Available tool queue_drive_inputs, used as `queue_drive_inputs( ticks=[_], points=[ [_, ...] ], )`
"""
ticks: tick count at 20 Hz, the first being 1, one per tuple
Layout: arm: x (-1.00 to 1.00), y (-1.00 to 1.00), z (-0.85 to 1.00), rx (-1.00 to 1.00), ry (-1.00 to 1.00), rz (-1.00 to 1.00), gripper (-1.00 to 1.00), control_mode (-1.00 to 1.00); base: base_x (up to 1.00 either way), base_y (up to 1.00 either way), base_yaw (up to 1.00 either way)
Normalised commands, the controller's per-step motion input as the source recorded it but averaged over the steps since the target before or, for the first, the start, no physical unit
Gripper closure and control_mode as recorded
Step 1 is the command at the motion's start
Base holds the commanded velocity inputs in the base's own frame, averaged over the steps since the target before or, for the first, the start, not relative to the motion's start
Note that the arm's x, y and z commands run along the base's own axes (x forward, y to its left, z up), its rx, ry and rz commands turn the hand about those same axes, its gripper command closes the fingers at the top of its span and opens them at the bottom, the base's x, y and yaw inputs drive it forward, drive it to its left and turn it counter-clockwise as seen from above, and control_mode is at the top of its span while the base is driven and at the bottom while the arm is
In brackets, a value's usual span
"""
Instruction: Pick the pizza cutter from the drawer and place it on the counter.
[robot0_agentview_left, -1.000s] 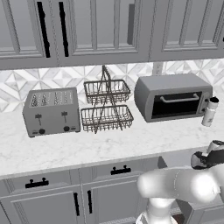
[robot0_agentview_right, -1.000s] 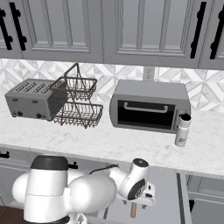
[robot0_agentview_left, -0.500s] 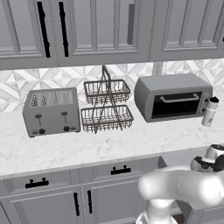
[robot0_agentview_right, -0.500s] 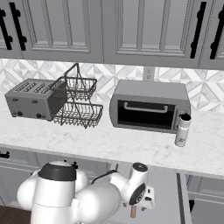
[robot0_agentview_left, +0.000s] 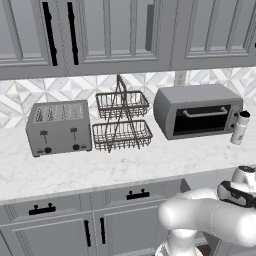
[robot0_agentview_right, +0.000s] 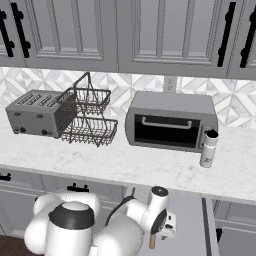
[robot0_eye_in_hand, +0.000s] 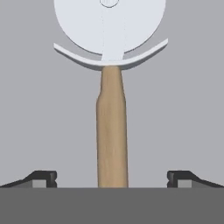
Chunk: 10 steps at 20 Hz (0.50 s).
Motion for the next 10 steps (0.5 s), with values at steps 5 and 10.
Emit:
queue_drive_inputs(
  ticks=[5,10],
  points=[
    [0.05,0.0,-0.21,0.0,0.0,0.0,-1.0,-1.0,0.0,0.0,0.0],
    [0.03,0.0,-0.24,0.0,0.0,0.0,-1.0,-1.0,0.0,0.0,0.0]
  ],
)
